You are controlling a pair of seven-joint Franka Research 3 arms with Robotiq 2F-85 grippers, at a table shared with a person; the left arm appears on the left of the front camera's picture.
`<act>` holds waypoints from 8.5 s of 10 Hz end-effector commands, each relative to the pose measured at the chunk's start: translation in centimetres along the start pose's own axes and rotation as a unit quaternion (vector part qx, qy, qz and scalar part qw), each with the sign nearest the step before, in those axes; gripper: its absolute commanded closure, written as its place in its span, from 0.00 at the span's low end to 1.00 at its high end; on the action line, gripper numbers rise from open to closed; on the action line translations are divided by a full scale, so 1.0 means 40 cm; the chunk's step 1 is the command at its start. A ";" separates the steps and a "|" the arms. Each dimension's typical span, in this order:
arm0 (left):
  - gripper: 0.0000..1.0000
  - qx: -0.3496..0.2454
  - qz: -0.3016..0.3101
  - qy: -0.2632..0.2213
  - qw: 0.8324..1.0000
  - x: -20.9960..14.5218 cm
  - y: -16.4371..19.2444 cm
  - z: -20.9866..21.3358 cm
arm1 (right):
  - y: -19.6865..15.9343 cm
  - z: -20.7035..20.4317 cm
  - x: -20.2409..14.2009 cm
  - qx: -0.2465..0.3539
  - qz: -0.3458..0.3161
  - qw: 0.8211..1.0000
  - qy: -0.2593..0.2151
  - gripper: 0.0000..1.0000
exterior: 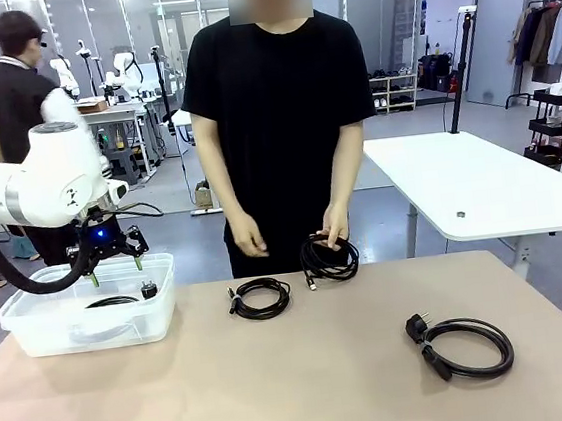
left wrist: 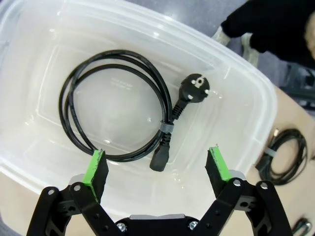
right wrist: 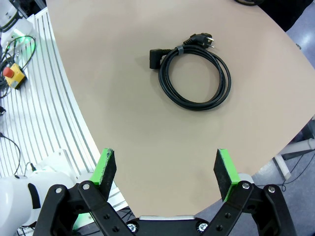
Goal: Organize and store the cables.
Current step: Place the Power Cable into the Organizing box.
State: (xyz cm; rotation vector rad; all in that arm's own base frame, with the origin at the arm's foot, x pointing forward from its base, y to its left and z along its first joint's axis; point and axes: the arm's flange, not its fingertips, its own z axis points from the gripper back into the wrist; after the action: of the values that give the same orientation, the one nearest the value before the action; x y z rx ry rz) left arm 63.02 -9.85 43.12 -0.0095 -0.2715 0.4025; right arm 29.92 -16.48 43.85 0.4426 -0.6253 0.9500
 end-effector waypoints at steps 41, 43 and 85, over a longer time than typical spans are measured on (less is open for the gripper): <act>0.00 -0.205 -0.572 -0.142 0.782 -0.435 0.552 0.343 | -0.045 -0.578 0.455 -0.003 -0.253 0.943 0.217 0.00; 0.00 -0.205 -0.572 -0.142 0.782 -0.435 0.552 0.343 | -0.047 -0.636 0.475 -0.055 -0.312 0.913 0.257 0.00; 0.00 -0.205 -0.572 -0.142 0.782 -0.435 0.552 0.343 | 0.122 -0.808 0.623 -0.170 -0.287 0.901 0.277 0.78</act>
State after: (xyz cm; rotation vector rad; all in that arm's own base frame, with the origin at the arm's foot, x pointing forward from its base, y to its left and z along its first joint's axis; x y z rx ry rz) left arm 35.25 2.97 50.50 -0.2040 -0.5844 -0.8855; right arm 46.40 18.71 35.72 0.0370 -0.1003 0.3925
